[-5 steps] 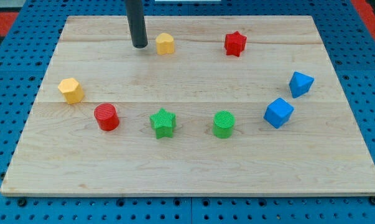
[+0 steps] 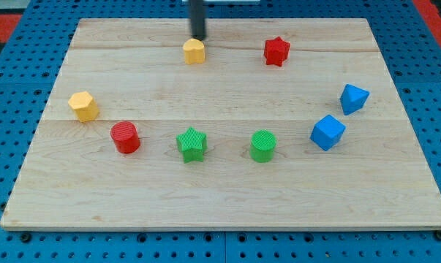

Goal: Push yellow heart above yellow hexagon

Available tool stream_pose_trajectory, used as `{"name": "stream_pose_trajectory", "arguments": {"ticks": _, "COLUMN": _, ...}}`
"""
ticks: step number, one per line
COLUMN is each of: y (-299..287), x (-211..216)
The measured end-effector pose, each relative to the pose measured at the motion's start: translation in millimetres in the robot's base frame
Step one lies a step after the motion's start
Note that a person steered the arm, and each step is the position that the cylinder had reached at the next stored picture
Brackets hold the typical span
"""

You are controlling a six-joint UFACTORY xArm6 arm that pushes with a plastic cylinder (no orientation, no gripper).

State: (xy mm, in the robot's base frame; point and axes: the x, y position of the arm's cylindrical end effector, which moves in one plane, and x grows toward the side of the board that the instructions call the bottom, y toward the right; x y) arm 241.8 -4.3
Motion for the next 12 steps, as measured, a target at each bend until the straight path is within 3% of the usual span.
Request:
{"name": "stream_pose_trajectory", "arguments": {"ticks": 1, "y": -54, "x": 35}}
{"name": "stream_pose_trajectory", "arguments": {"ticks": 2, "y": -150, "x": 69}}
{"name": "stream_pose_trajectory", "arguments": {"ticks": 3, "y": -157, "x": 88}}
{"name": "stream_pose_trajectory", "arguments": {"ticks": 4, "y": -147, "x": 73}}
{"name": "stream_pose_trajectory", "arguments": {"ticks": 10, "y": -143, "x": 78}}
{"name": "stream_pose_trajectory", "arguments": {"ticks": 11, "y": -95, "x": 81}}
{"name": "stream_pose_trajectory", "arguments": {"ticks": 12, "y": -97, "x": 109}}
